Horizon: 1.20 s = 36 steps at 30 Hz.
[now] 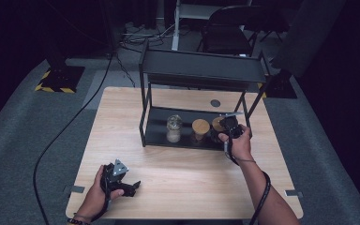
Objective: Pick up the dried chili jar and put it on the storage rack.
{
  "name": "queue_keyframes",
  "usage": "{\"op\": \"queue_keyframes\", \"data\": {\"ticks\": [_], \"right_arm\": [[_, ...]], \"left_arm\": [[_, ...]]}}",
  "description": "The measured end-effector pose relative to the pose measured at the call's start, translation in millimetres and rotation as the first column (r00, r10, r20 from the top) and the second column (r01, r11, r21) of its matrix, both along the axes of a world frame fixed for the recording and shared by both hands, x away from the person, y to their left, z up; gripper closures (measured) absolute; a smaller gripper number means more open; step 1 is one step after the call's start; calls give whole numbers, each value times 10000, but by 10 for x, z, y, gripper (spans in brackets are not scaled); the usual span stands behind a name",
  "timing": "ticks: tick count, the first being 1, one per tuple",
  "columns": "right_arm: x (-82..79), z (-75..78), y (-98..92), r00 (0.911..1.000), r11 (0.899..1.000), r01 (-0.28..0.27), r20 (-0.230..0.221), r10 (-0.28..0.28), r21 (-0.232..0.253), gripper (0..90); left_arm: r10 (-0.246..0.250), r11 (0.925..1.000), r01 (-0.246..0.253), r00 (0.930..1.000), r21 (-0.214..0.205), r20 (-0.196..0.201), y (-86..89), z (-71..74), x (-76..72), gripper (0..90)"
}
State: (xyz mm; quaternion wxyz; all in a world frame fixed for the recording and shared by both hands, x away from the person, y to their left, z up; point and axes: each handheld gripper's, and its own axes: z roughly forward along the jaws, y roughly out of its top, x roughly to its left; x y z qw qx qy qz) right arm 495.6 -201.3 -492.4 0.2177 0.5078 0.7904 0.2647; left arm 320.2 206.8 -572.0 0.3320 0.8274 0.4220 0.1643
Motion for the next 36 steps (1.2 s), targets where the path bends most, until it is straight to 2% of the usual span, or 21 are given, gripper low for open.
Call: {"op": "queue_keyframes", "data": {"ticks": [3, 19, 36], "right_arm": [[16, -26, -14, 9999, 9999, 92, -135, -90, 89, 249], [41, -92, -27, 9998, 9999, 60, -211, -58, 89, 249], [49, -113, -18, 9991, 9996, 156, -384, -165, -218, 236]], "left_arm": [[-2, 10000, 2, 10000, -3, 5, 0, 0, 0, 0], [1, 10000, -1, 10000, -2, 1, 0, 0, 0, 0], [-2, 10000, 2, 10000, -1, 4, 0, 0, 0, 0]]}}
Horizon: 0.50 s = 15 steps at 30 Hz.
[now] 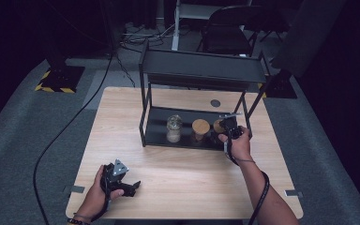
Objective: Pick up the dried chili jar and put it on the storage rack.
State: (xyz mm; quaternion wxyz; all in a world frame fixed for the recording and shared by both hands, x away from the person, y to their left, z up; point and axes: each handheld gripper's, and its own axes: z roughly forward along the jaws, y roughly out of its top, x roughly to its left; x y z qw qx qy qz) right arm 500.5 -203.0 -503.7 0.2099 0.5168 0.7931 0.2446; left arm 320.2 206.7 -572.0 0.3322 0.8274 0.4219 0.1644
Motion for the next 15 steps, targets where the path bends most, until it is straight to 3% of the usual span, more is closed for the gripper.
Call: {"op": "queue_keyframes", "data": {"ticks": [5, 10, 15], "right_arm": [[0, 2, 7, 9999, 9999, 82, -77, -82, -66, 221], [6, 15, 6, 10000, 9995, 90, -15, -90, -301, 142], [0, 7, 18, 9998, 9982, -180, -70, 176, -572, 103]], "left_arm": [[0, 10000, 0, 10000, 2, -5, 0, 0, 0, 0], [0, 10000, 0, 10000, 2, 1, 0, 0, 0, 0], [-2, 10000, 2, 10000, 3, 1, 0, 0, 0, 0]]}}
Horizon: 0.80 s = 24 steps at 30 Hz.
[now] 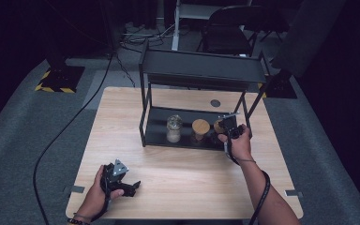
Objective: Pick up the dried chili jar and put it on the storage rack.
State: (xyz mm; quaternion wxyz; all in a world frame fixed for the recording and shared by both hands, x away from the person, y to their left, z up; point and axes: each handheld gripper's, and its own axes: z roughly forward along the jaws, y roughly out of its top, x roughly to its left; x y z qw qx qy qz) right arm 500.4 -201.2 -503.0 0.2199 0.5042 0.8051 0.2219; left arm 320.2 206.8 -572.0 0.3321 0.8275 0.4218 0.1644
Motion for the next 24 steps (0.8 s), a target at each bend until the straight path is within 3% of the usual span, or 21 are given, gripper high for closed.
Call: {"op": "queue_keyframes", "data": {"ticks": [10, 24], "right_arm": [[-32, 39, 36, 9973, 9966, -732, 3, 733, -389, 52], [-86, 116, 59, 9953, 9934, -896, 296, 919, -721, 45]], "left_arm": [[3, 10000, -3, 10000, -4, 1, 0, 0, 0, 0], [3, 10000, -3, 10000, -3, 0, 0, 0, 0, 0]]}}
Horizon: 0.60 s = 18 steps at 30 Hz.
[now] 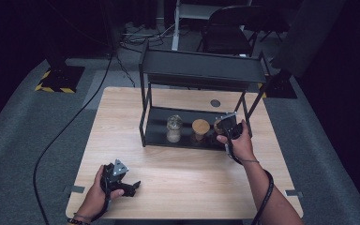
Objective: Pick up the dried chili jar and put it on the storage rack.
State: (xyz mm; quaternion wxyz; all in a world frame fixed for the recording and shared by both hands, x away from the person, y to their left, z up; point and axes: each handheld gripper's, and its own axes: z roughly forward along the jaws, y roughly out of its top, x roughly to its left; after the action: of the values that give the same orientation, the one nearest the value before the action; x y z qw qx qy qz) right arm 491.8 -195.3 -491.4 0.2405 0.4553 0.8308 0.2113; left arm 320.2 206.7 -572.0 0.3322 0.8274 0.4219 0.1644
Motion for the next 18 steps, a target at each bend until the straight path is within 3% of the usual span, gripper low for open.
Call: {"op": "queue_keyframes", "data": {"ticks": [11, 18], "right_arm": [[-82, 116, -6, 9990, 9990, -226, 377, 241, -398, 44], [-154, 177, -39, 9984, 9989, -339, 445, 354, -339, 44]], "left_arm": [[2, 10000, -2, 10000, 0, -3, 0, 0, 0, 0], [-1, 10000, 1, 10000, 0, 1, 0, 0, 0, 0]]}}
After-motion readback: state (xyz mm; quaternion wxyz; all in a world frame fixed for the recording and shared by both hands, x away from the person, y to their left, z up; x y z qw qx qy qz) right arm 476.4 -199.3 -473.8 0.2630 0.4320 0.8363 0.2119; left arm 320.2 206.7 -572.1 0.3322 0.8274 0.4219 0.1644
